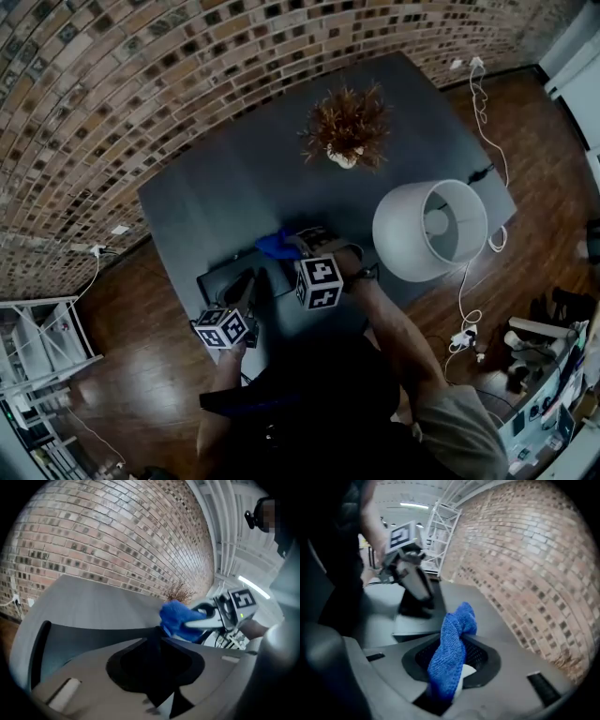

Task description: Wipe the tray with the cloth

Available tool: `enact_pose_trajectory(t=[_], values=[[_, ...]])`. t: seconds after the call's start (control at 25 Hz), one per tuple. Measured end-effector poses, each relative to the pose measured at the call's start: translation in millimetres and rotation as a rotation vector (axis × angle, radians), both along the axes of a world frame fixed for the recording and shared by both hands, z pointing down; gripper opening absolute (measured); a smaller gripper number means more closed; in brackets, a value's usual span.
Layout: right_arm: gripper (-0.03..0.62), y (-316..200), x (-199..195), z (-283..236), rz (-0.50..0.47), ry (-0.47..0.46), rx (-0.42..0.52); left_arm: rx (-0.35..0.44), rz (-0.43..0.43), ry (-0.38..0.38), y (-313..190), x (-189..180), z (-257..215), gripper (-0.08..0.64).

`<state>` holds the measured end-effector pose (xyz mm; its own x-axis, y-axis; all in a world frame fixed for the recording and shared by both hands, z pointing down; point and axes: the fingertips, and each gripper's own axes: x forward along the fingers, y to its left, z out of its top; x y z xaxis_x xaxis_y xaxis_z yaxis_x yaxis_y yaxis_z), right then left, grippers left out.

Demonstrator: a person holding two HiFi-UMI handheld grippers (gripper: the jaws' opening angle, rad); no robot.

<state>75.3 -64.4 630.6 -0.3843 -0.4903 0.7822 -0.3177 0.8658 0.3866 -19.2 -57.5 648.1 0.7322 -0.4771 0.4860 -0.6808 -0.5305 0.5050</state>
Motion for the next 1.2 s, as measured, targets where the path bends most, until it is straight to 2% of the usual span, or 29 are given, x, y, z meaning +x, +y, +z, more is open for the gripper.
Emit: enact_pose_trajectory(t=[0.08, 0.16, 0.28, 0.36, 0.44, 0.48, 0.52, 0.6, 0.64, 0.68, 0.76, 0.84, 0.96, 1.04, 1.08, 1.12, 1.2], values=[[0.106, -25, -15, 2, -0.024, 0.048, 0.022, 0.005, -0.009, -0.020, 0, -2, 2, 0.066], [0.104, -14, -27, 19, -0.132, 0.180, 0.011, 0.000, -0.016, -0.027, 1, 0, 4, 0.066], [0.106, 41, -31, 25, -0.246, 0.297, 0.008, -0.004, -0.025, -0.029, -2, 0, 3, 0.066], [0.106, 92, -33, 24, -0.312, 0.294, -0.085, 0.003, -0.027, -0.033, -4, -1, 1, 0.066], [0.106, 130, -30, 18, -0.325, 0.232, -0.232, 0.006, -0.025, -0.035, -2, -3, 1, 0.066], [0.106, 128, -26, 13, -0.285, 0.194, -0.250, 0.011, -0.023, -0.037, -2, -3, 1, 0.066], [0.106, 108, -21, 6, -0.210, 0.160, -0.207, 0.017, -0.023, -0.040, -3, -3, 0, 0.066], [0.107, 38, -9, -4, -0.013, 0.098, -0.045, 0.025, -0.024, -0.044, -4, -5, 0, 0.066], [0.107, 6, -6, -3, 0.065, 0.061, 0.005, 0.026, -0.026, -0.045, -4, -5, 0, 0.066], [0.107, -17, -7, 2, 0.099, 0.026, 0.015, 0.025, -0.029, -0.045, -4, -5, 1, 0.066], [0.107, -28, -19, 18, 0.038, 0.007, -0.030, 0.020, -0.036, -0.044, -2, -5, 3, 0.066], [0.109, -3, -28, 22, -0.060, 0.030, -0.057, 0.017, -0.038, -0.043, -1, -4, 3, 0.066], [0.108, 84, -30, 26, -0.206, 0.023, -0.159, 0.021, -0.031, -0.044, -3, -3, 1, 0.066], [0.107, 137, -29, 28, -0.271, -0.047, -0.280, 0.021, -0.032, -0.044, -4, -5, 0, 0.066], [0.109, 142, -27, 25, -0.239, -0.117, -0.311, 0.023, -0.033, -0.045, -4, -5, 0, 0.066], [0.107, 128, -21, 22, -0.146, -0.201, -0.303, 0.026, -0.034, -0.048, -5, -5, 0, 0.066], [0.109, 63, 3, 19, 0.143, -0.338, -0.208, 0.032, -0.035, -0.055, -6, -6, 0, 0.066]])
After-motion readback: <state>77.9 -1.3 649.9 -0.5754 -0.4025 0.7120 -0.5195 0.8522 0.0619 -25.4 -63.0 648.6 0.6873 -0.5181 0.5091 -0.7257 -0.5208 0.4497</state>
